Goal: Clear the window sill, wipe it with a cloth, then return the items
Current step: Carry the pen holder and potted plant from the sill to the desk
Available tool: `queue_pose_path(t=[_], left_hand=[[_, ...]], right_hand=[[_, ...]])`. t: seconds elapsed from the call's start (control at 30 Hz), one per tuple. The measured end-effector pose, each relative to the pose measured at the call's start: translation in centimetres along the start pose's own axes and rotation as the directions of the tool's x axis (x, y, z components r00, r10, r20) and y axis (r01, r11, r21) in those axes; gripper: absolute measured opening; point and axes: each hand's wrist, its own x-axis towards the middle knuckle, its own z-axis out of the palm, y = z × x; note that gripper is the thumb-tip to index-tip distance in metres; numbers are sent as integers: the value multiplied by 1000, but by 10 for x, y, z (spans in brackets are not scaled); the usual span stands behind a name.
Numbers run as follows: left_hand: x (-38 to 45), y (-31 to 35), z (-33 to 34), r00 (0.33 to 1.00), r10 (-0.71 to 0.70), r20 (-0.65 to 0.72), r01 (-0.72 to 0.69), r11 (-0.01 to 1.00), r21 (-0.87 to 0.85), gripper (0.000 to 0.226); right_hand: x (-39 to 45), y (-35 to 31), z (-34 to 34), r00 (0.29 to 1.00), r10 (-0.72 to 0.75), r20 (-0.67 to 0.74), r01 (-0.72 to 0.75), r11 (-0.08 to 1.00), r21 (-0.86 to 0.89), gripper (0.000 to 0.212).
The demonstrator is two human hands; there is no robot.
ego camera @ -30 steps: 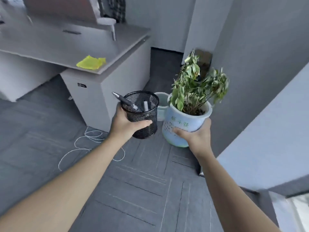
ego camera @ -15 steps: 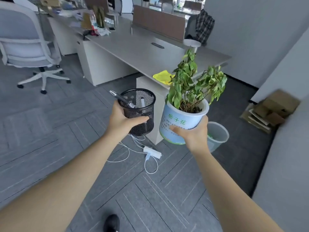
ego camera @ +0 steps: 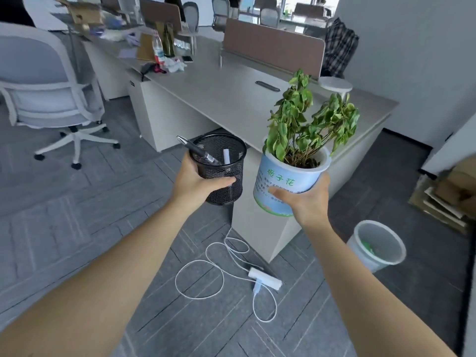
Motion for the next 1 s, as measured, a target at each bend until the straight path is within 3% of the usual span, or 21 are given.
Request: queue_pose_path(t=[0.23,0.43,0.6,0.83,1.0], left_hand=[[120,-38,6,999,-40,16,39,999,25,61],[231,-78,30,995,-92,29,91,995,48,64],[320,-99,47,982,-168,88,162,984,74,88],[435,-138,72,966,-150,213,128,985,115,61],[518,-178,94,933,-158,323,107,980,169,57]], right_hand=[[106,31,50,999,17,-52,-17,1000,-5,92],[215,65,77,995,20,-99,-22,1000,-10,97],[292,77,97,985,65,-163,-65,998,6,91],[378,113,130,954,156,-256,-167,986,-20,87],[427,147,158,875,244,-418,-273,962,-9,87]])
